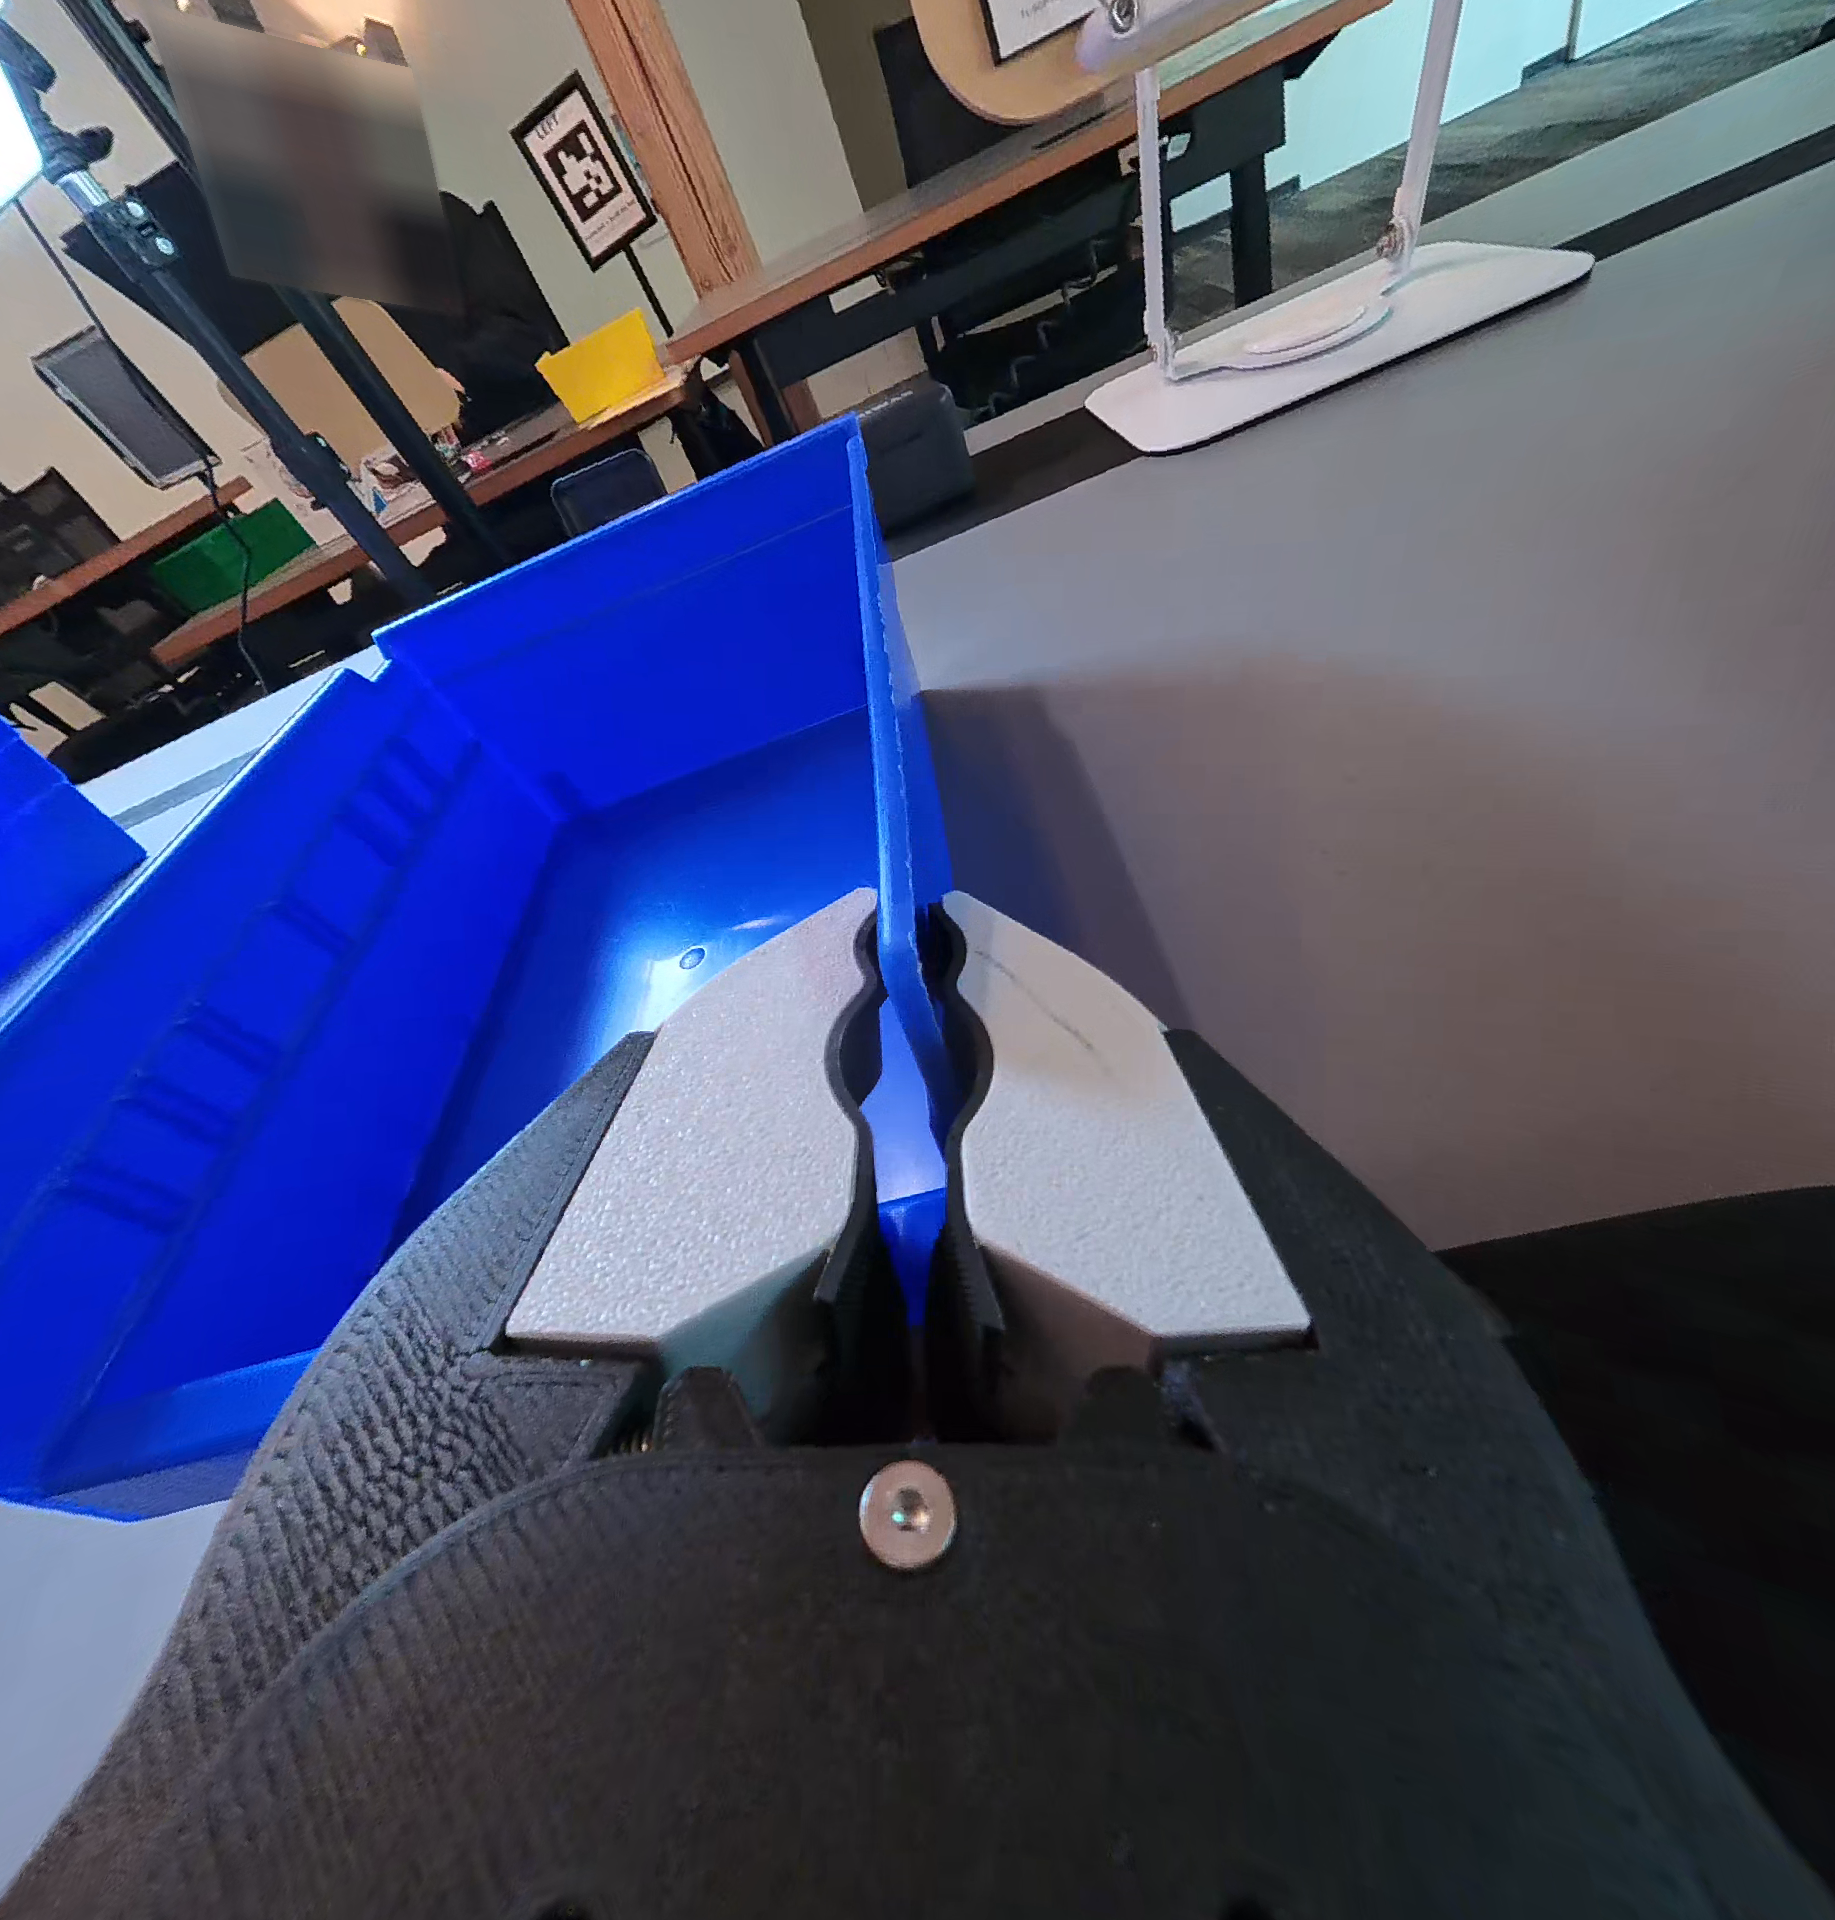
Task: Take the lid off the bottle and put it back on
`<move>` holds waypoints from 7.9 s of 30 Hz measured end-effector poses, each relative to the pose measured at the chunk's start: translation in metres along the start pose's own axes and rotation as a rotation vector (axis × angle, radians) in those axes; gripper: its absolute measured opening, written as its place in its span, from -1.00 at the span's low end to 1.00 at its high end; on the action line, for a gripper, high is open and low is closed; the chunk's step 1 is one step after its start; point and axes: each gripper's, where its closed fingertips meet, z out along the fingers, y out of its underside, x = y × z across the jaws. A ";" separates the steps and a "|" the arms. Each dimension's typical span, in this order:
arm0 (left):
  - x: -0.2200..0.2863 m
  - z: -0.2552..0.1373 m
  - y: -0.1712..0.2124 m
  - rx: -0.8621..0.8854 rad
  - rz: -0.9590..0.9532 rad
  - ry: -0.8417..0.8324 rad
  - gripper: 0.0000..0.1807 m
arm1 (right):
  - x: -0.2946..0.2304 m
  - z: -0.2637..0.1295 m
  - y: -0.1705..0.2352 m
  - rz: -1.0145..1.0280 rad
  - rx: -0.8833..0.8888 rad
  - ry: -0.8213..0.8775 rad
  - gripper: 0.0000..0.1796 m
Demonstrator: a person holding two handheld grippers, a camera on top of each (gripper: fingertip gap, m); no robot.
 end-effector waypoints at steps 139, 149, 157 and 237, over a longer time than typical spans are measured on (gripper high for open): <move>0.206 -0.015 -0.104 0.102 0.153 0.739 -0.14 | 0.046 -0.095 0.007 -0.179 0.508 -0.006 -0.34; 0.192 0.039 -0.023 -0.215 0.765 0.565 -0.63 | 0.051 0.001 0.085 -0.583 -0.235 0.171 -0.51; 0.152 0.034 -0.002 -0.284 0.692 0.659 -0.60 | 0.071 -0.004 0.098 -0.559 -0.259 0.237 -0.56; 0.056 -0.052 -0.214 0.498 -0.029 0.719 -0.02 | -0.045 -0.135 -0.092 -0.114 0.942 -0.367 -0.19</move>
